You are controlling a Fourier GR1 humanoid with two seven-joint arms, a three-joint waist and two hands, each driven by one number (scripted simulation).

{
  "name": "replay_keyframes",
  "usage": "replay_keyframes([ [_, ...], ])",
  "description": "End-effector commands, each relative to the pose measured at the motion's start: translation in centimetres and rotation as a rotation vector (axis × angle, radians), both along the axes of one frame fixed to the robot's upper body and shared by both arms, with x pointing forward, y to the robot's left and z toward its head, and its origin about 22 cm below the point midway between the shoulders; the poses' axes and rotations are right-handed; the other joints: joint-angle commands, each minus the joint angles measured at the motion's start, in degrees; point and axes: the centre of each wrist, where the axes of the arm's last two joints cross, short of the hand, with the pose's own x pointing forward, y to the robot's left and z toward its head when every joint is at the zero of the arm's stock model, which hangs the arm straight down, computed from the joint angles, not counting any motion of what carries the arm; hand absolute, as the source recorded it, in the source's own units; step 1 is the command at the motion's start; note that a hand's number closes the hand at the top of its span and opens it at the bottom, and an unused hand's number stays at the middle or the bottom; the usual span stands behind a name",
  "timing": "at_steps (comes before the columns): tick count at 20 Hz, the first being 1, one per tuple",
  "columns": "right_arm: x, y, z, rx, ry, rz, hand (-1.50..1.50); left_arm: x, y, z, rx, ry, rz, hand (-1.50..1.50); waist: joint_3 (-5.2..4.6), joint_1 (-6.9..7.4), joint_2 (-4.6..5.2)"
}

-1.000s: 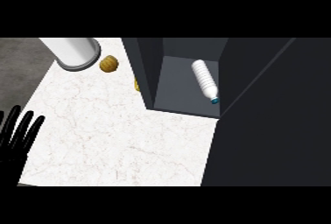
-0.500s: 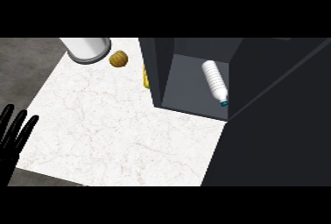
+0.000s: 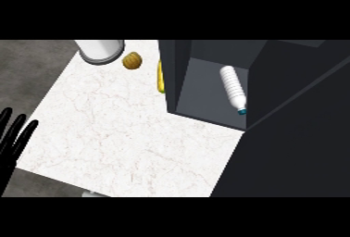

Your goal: Pick up the bottled water, place it into the cabinet and close the cabinet

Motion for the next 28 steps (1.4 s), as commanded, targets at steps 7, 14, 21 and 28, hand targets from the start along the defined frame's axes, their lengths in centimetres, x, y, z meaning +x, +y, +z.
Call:
replay_keyframes([
  [7, 0.3, 1.5, 1.6, -0.077, -0.084, 0.124, 1.50, 0.4, 0.8, 0.3, 0.002, -0.005, 0.011, -1.50, -0.29, -0.55, 0.09],
  [14, 0.8, 1.7, 0.7, -0.030, -0.034, 0.090, 1.50, 0.5, 1.1, 0.5, 0.009, -0.012, -0.001, -1.50, -0.26, -0.54, 0.93],
  [21, 0.4, 2.1, -0.4, 0.041, 0.075, 0.173, 1.50, 0.9, 1.1, 0.9, 0.005, -0.036, -0.022, -1.50, -0.07, 1.84, 2.56],
  [28, 1.3, 1.5, -0.8, 0.045, 0.088, 0.059, 1.50, 1.2, 1.6, 1.5, 0.012, -0.051, -0.027, -1.50, 0.07, 2.27, 3.26],
])
